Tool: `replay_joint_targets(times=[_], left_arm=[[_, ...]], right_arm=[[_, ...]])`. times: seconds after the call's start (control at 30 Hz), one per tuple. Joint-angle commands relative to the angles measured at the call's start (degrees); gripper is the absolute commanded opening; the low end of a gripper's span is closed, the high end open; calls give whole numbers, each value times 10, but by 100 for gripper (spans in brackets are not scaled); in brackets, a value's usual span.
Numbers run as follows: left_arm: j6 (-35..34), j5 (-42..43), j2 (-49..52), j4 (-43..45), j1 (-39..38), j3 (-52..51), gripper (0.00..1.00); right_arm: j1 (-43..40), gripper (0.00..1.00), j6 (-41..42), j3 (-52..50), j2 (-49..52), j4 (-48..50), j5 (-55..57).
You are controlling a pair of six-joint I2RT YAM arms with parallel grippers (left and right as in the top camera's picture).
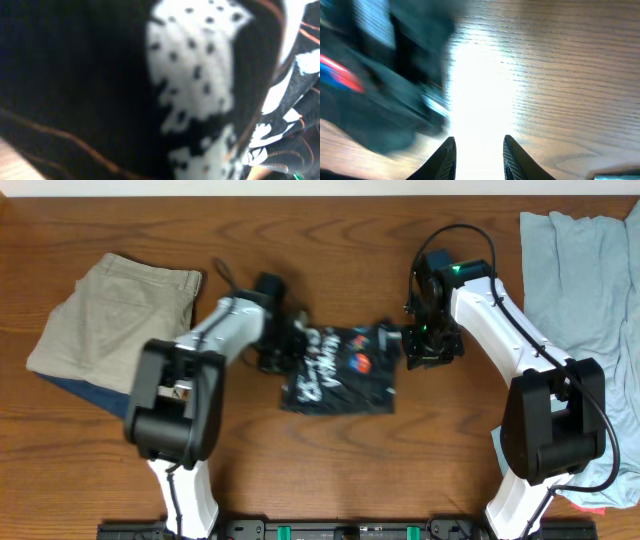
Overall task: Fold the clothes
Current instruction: 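Grasp the folded black jersey bundle's left side with the left gripper, then carry the jersey bundle left and place it on the khaki pants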
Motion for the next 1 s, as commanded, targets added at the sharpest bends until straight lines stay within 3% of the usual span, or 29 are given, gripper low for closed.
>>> replay_joint_targets(times=[0.0,0.33,0.5,0.77,0.8,0.87,0.97], left_arm=[[-5,-142,-49,-12,68,50,6],[-5,-292,-133,-11,238,157,6],[-8,-306,-140,-16,341,164,6],[-76,-306,-117,-15,467,125,7],[-84,-303,-114,-15,477,122,13],[-103,-297,-109,-16,491,118,53],[-107,-269,-108,-18,503,112,87]], right_arm=[[-10,29,-4,-3,-10,-2,16],[-21,30,-4,-3,-10,-1,16],[-21,30,-4,-3,-10,-1,16],[-23,30,-4,-3,-10,-2,16],[-23,30,-4,-3,-10,-2,16],[-23,30,-4,-3,-10,-2,16],[-23,31,-4,-3,-10,-2,16]])
